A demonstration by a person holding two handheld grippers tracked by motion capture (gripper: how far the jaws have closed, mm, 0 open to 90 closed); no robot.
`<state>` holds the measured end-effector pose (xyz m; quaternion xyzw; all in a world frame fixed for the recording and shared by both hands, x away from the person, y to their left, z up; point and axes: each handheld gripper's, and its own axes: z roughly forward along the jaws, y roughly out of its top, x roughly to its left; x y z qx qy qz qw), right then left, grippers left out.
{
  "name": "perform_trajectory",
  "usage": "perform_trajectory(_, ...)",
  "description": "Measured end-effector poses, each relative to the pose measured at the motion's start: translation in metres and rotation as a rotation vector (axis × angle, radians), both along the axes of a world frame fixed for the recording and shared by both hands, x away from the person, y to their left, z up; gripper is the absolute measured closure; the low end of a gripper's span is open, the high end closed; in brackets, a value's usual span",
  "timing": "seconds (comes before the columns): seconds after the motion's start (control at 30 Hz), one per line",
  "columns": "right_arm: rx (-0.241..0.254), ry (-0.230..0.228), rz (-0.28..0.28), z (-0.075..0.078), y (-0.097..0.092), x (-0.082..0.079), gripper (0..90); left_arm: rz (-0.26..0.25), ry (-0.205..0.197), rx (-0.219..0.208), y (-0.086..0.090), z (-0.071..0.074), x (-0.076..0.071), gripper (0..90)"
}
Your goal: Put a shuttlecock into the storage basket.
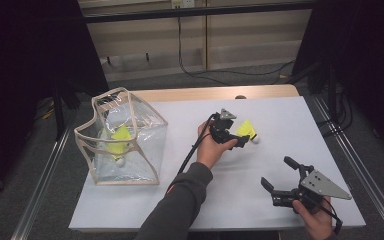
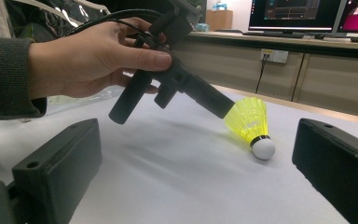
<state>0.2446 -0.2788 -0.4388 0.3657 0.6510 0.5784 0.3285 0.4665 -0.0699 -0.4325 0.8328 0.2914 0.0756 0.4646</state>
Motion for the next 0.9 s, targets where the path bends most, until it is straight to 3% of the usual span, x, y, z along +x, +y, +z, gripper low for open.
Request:
perform_trajectory(0.37,-0.001,0.001,0.008,0.000,0.001,0.000,1.1,-0.021,-0.011,-0.016,-0.007,-0.014,0.012,16.4)
perform_trajectory(0.5,0.002,0.004,0.006,0.000,0.001,0.000,1.1,-0.040,-0.025,0.004,-0.012,-0.016,0.014,20.3)
perform_trajectory(0.63,0.004,0.003,0.005,0.000,0.000,0.000,1.2,-0.081,-0.023,-0.011,-0.016,-0.019,0.016,27.8)
perform_trajectory(0.67,0.001,0.004,0.006,-0.001,0.000,0.000,1.2,-0.083,-0.034,0.004,-0.018,-0.019,0.016,31.0)
perform_trajectory(0.77,0.006,0.003,0.003,0.000,0.000,0.000,1.2,-0.102,-0.011,0.000,-0.020,-0.021,0.014,34.2)
perform_trajectory(0.9,0.000,-0.001,0.005,-0.001,-0.001,0.000,1.2,-0.140,0.011,0.029,-0.021,-0.021,0.011,39.5)
